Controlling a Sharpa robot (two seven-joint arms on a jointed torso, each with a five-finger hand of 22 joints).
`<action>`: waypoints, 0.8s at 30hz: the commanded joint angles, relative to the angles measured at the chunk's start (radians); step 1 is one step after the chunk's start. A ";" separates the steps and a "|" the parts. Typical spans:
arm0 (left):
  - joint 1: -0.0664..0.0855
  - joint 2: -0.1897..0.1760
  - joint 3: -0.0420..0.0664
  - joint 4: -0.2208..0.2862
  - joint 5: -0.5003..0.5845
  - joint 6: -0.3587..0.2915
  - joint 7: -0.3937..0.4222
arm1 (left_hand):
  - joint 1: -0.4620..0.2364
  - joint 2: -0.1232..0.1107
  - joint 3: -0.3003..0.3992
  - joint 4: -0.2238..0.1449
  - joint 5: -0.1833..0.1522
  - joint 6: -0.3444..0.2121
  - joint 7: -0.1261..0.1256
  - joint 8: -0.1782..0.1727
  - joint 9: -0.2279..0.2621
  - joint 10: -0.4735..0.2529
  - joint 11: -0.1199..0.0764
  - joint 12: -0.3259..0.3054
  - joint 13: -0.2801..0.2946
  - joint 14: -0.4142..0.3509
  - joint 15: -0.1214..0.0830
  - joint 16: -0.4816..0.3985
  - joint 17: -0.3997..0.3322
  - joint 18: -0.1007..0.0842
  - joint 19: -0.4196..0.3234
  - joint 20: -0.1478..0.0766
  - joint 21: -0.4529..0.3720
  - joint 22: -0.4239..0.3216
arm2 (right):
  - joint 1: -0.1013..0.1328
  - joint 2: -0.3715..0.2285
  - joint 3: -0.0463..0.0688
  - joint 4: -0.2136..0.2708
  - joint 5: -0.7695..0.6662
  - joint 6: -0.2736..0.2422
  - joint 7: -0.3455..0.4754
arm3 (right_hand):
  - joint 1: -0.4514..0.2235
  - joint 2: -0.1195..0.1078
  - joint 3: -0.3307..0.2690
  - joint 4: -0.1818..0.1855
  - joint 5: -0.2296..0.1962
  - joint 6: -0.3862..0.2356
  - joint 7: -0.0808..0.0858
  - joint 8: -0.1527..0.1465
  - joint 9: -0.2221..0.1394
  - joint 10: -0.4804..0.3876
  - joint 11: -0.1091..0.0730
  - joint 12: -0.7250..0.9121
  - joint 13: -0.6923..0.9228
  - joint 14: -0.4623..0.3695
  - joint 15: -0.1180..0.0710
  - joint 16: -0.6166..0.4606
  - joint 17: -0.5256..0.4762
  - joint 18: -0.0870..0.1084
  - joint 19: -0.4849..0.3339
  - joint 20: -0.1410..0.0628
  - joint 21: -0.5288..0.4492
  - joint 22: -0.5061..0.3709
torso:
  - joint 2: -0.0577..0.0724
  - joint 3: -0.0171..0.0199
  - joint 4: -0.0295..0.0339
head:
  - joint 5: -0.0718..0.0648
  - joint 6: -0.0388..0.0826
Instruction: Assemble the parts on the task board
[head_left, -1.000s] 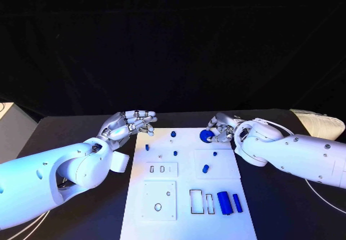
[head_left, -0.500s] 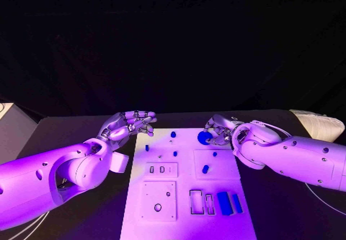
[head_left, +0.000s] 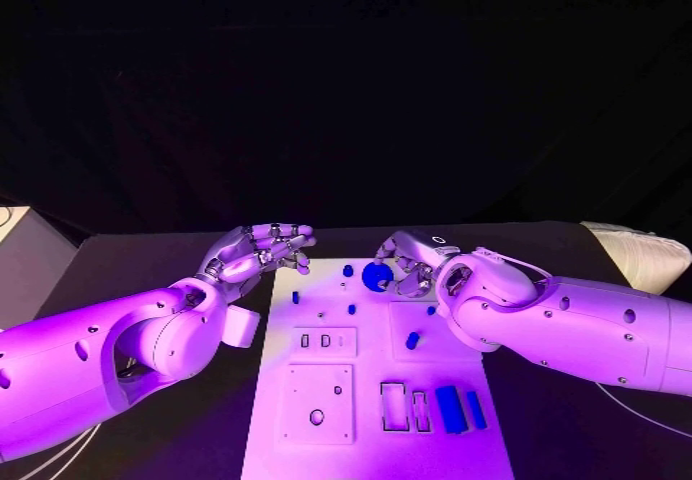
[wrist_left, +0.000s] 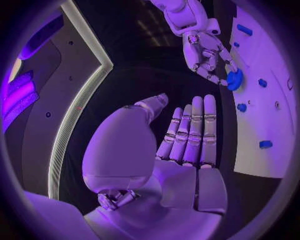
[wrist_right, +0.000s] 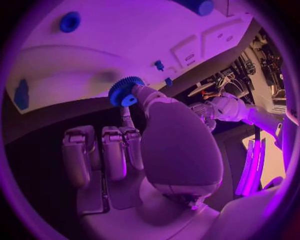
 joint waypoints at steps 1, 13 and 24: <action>0.000 0.003 0.000 0.001 -0.007 0.023 0.008 | -0.001 0.010 0.003 -0.004 -0.003 -0.007 0.027 -0.006 -0.001 -0.005 -0.001 -0.005 0.000 -0.007 0.002 0.003 -0.001 0.012 -0.006 0.002 0.005 0.001 | 0.000 0.026 0.001 0.000 -0.088 -0.041 0.002 | -0.010 0.003 0.005 -0.001 -0.007 0.045 -0.022 0.001 0.011 0.103 -0.006 0.004 0.263 0.104 -0.006 0.003 0.263 -0.014 0.104 -0.010 0.005 0.263 | 0.001 -0.0002 0.0009 | 0.001 0.000; 0.001 0.004 0.000 0.004 -0.007 0.023 0.007 | -0.001 0.010 0.003 -0.004 -0.003 -0.007 0.027 -0.006 -0.001 -0.005 -0.001 -0.005 0.000 -0.007 0.002 0.003 -0.001 0.012 -0.006 0.002 0.005 0.001 | -0.007 0.114 0.001 -0.053 -0.121 -0.039 0.004 | -0.013 0.001 0.009 -0.004 -0.008 0.040 -0.021 -0.001 0.010 0.103 -0.005 0.004 0.263 0.104 -0.006 0.003 0.263 -0.014 0.104 -0.010 0.005 0.263 | 0.003 0.0007 0.0013 | 0.005 0.000; 0.001 0.004 0.001 0.005 -0.007 0.023 0.005 | -0.001 0.010 0.003 -0.004 -0.003 -0.007 0.027 -0.006 -0.001 -0.005 -0.001 -0.005 0.000 -0.007 0.002 0.003 -0.001 0.012 -0.006 0.002 0.005 0.001 | -0.025 0.163 0.000 -0.100 -0.130 -0.020 -0.004 | -0.018 -0.001 0.012 -0.005 -0.010 0.036 -0.020 -0.004 0.009 0.103 -0.004 0.004 0.263 0.104 -0.005 0.003 0.263 -0.014 0.104 -0.009 0.005 0.263 | 0.002 0.0025 -0.0019 | 0.009 -0.007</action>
